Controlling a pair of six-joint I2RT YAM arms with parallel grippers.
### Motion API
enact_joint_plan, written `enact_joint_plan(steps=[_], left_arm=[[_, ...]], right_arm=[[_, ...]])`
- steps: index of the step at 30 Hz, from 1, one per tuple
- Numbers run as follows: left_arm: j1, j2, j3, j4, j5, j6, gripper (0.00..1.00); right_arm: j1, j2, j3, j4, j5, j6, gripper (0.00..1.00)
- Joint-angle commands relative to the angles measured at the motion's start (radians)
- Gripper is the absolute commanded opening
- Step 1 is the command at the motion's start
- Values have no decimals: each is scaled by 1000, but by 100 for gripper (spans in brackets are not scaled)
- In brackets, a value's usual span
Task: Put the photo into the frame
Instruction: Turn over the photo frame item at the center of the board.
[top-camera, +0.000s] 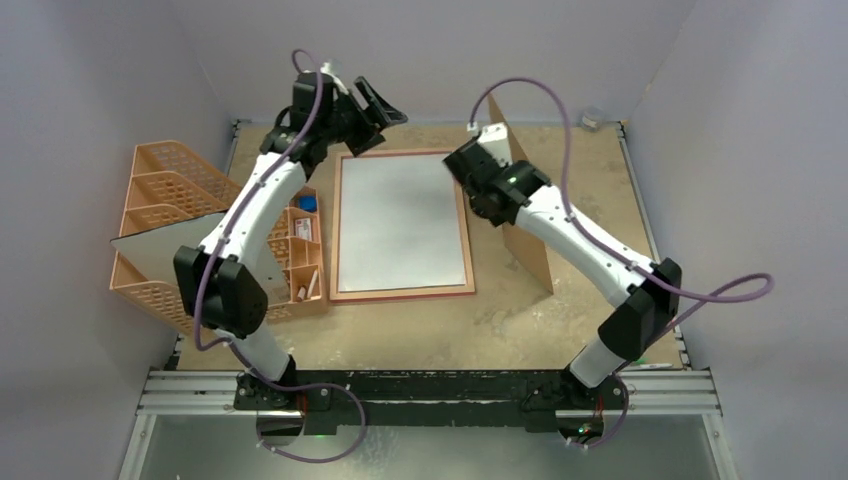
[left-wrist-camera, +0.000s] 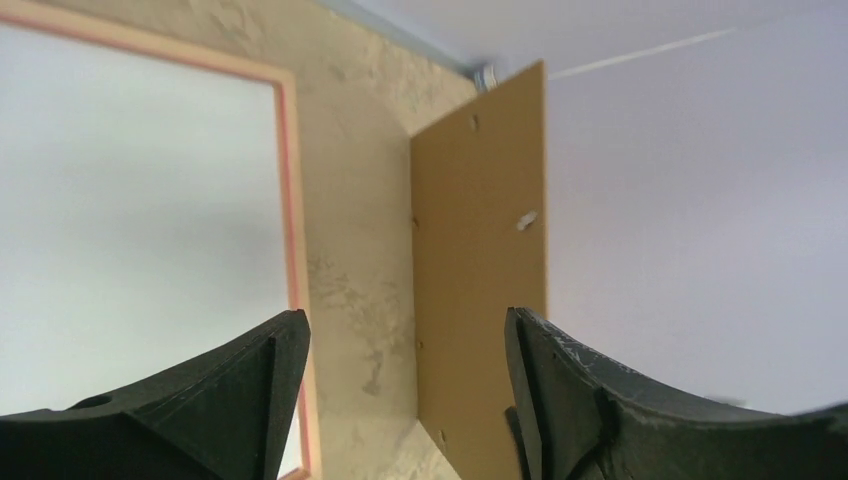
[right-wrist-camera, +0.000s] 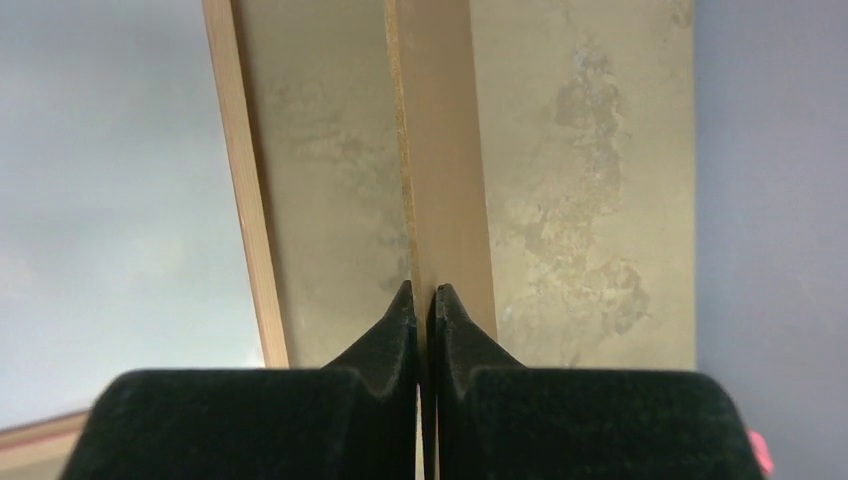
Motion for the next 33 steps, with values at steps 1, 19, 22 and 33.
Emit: enact_joint_plan(steps=[1,19,22,33], left_arm=[[55,-115,-43,-10,-50,87,74],[177,-110,-304,-88,-385,310,79],[190,-87,-324,-84,-460,349,81],[243,90,-391,-57,-422,349,90]], right_arm=[[-172,-126,68,297,-272,-27,0],[-464,-269,43,599,-665,-8,0],[-502,-294,4,655,-786,33,0],[-580,-326,-162,844,-1077,199,0]])
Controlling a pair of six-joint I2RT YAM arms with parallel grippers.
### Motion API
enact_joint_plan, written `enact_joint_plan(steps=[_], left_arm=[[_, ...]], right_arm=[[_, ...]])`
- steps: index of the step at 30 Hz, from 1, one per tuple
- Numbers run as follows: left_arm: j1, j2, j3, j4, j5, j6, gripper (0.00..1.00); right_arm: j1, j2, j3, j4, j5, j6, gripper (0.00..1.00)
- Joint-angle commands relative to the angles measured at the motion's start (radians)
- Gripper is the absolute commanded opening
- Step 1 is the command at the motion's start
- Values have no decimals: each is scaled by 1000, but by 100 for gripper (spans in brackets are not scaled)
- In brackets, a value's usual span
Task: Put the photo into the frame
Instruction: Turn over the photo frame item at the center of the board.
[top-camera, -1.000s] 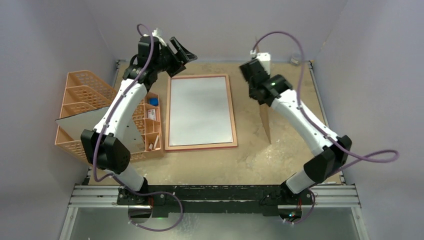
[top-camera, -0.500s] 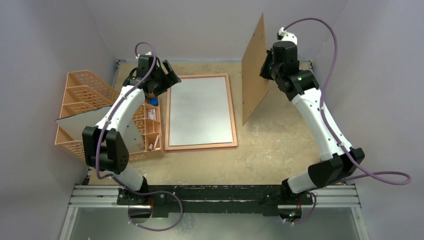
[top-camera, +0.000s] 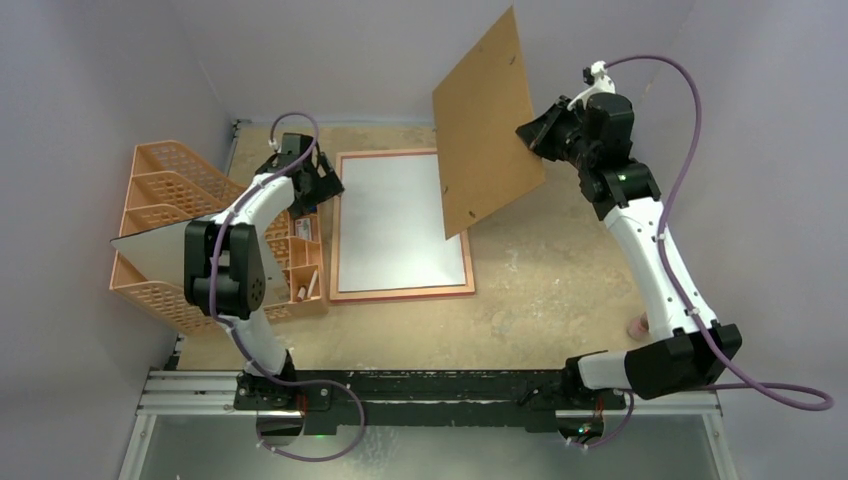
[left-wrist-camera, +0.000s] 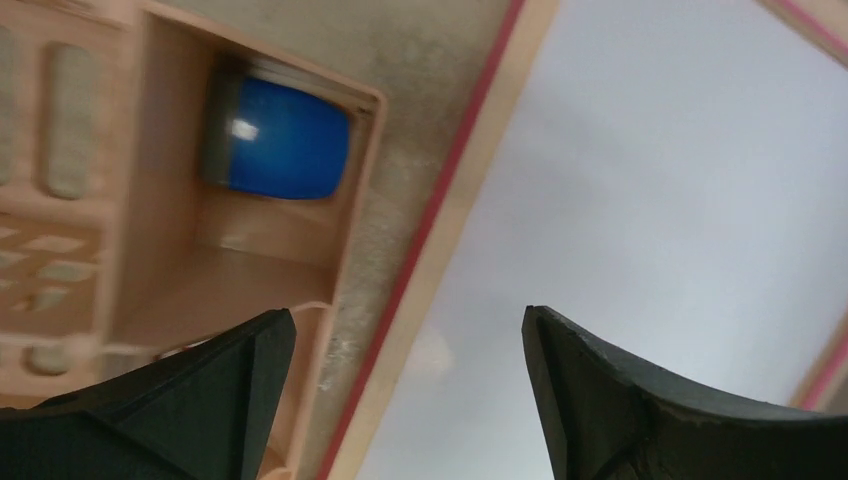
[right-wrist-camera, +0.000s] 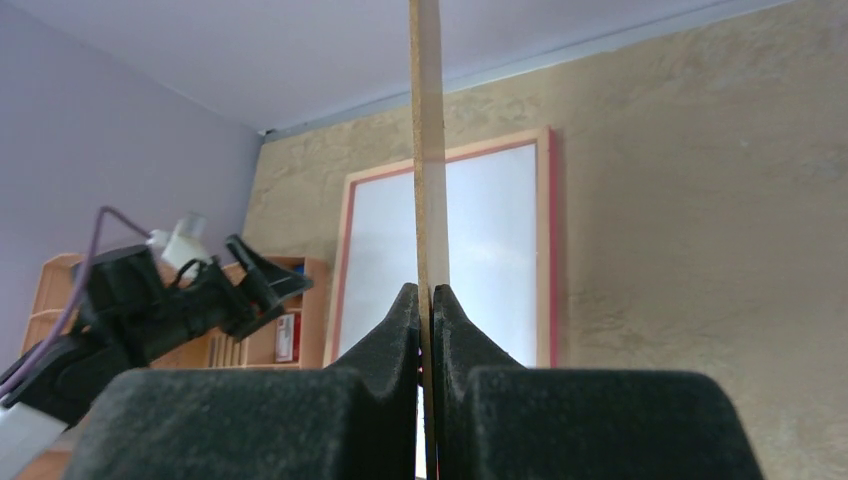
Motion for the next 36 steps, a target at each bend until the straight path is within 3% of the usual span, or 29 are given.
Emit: enact_joint_plan(steps=[1,9,18,26,32,36], left_arm=[[11,67,-13,24,23,15,90],[11,139,-23,65,142,12,91],[10,34,-37,53,42,-2,82],[10,-49,-58,114,208,15,79],[10,-31,-86,134,196,0,79],[10,41,-80,135,178,-1,86]], right_arm=[[-7,-33,-47,199,-155,96,0],[-9,-42,-106,234,-195,119,0],[-10,-45,-142,266,-231,138,0],[-9,-28,-151,286,-258,143,0],[-9,-25,-164,296,-273,153,0],[-9,-33,-192,315,-281,176,0]])
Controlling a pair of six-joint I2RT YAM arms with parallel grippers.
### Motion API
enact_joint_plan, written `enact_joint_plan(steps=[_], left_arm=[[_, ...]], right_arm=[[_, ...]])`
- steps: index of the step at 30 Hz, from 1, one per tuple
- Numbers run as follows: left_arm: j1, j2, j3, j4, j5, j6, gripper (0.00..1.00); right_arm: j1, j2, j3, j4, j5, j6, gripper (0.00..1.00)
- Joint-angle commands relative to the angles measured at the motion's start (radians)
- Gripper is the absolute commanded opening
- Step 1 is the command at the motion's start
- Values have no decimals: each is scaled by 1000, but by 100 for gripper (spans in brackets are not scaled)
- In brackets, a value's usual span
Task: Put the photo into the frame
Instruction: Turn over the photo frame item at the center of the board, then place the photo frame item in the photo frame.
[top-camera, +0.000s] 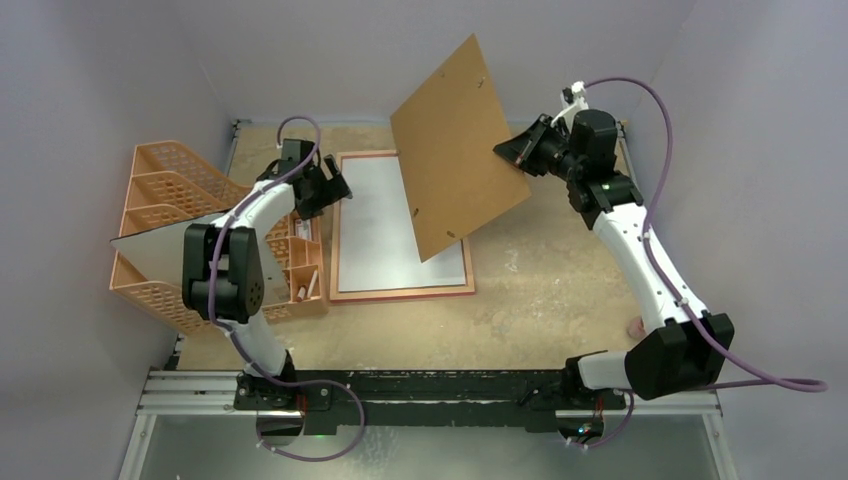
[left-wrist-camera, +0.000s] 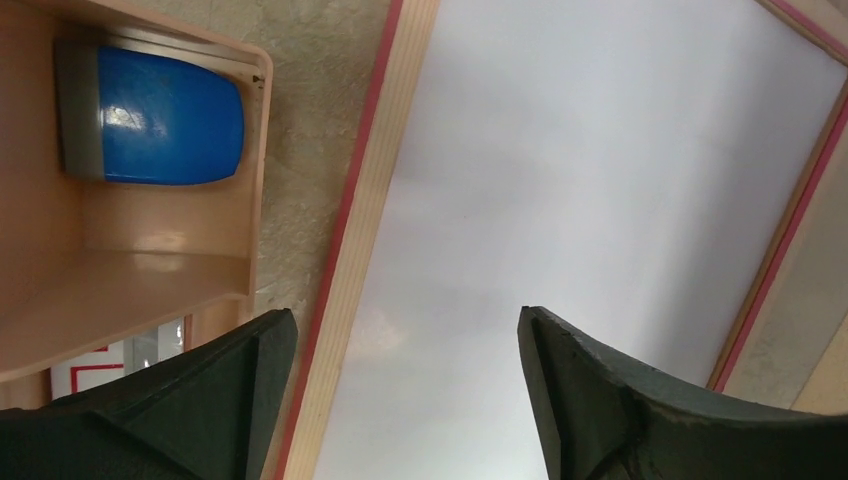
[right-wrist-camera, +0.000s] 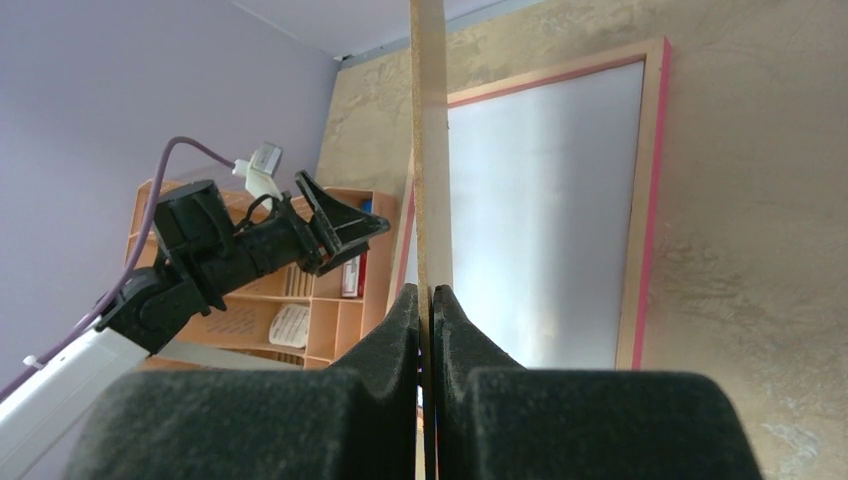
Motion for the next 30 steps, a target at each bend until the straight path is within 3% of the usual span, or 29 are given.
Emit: enact_joint_plan(steps=[1,9,16,23,30], left_arm=[[6,66,2,37,-2,-1,88],[6,166,-16,88,152,-42,89],[6,149,-74,180,392,-92,77],[4,117,-105,206,437,-100,70],[4,87,-113,193,386,-90,62]], right_arm=[[-4,-34,-13,144,-54,55,0],[-5,-66,-144,232,-59,142,0],[-4,-83,-300,338,-70,209,0],[-5,-75,-403,459,-104,260,0],[-5,-52,-461,586,-107,297,0]])
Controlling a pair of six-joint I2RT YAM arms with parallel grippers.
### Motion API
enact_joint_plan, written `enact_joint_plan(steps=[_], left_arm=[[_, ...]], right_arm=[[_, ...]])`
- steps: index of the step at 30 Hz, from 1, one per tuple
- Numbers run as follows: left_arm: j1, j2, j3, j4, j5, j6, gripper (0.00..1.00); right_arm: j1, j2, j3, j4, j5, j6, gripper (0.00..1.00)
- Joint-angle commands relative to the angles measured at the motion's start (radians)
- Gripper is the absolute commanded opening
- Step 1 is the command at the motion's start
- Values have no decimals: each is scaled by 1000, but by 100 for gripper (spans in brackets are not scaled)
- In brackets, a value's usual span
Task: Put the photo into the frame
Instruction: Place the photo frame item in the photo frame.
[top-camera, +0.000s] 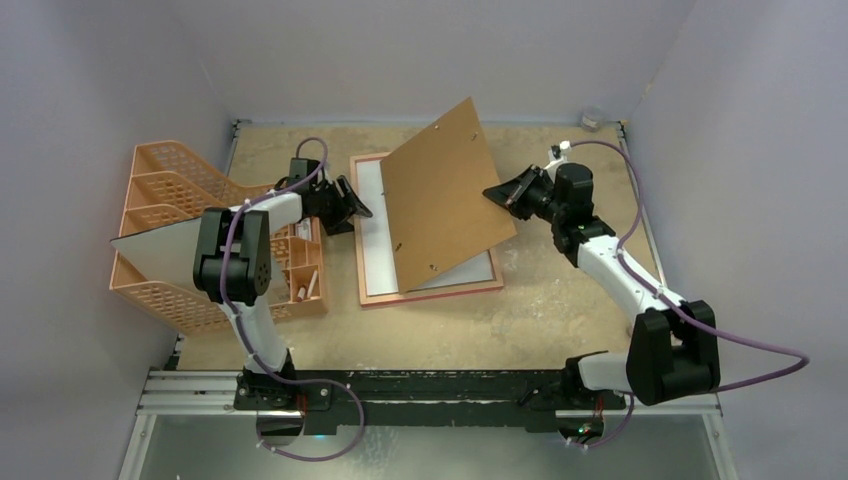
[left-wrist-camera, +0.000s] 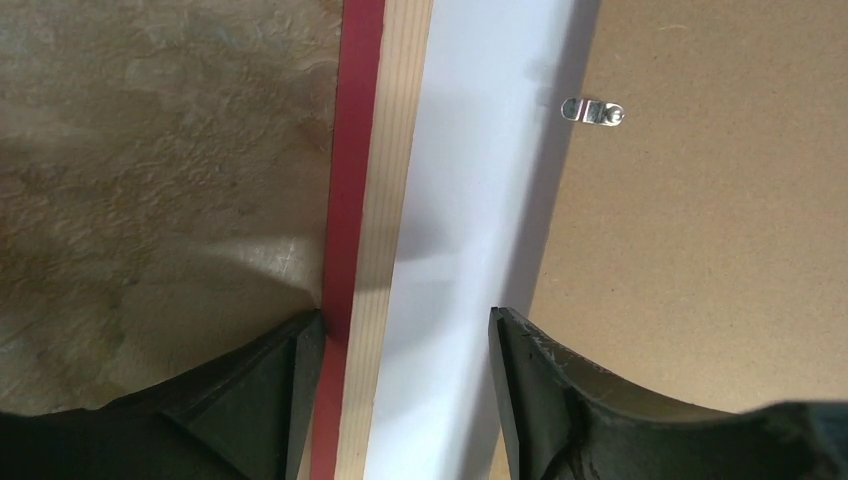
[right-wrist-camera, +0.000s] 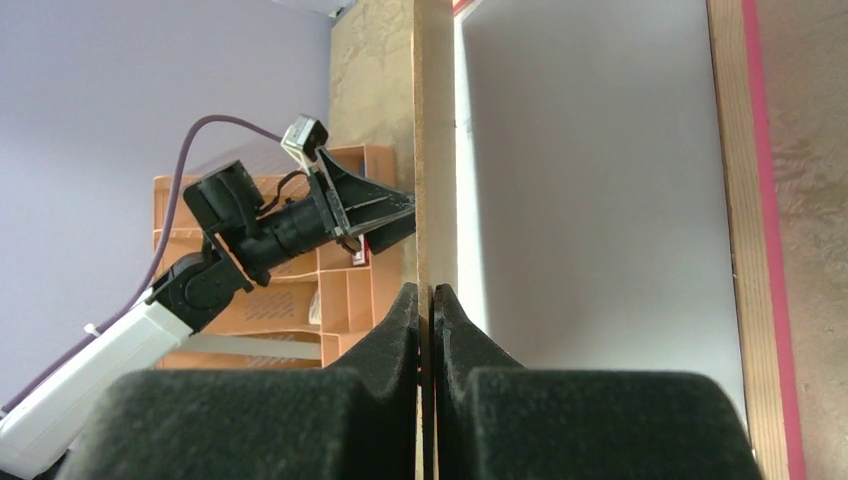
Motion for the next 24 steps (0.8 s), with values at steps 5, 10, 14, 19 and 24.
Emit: enact_joint_plan(steps=[5,10,14,19,24], left_arm=[[-7,-60,-15,-5,-23,-4,56],[-6,-58,-18,-10,-30,-8,45],[-6,-62,-16,-21,-47,-3,41],[-6,-63,-12,-28,-51,-1,34],[-6,-70,34,-101,-113,36,33]], right_arm=[[0,6,-61,315,-58,84,0],[-1,39,-107,407,-92,120,0],[6,65,-138,448,-100,133,0],[19,95,-177,515,-106,149,0],[39,142,-181,543,-93,118,0]])
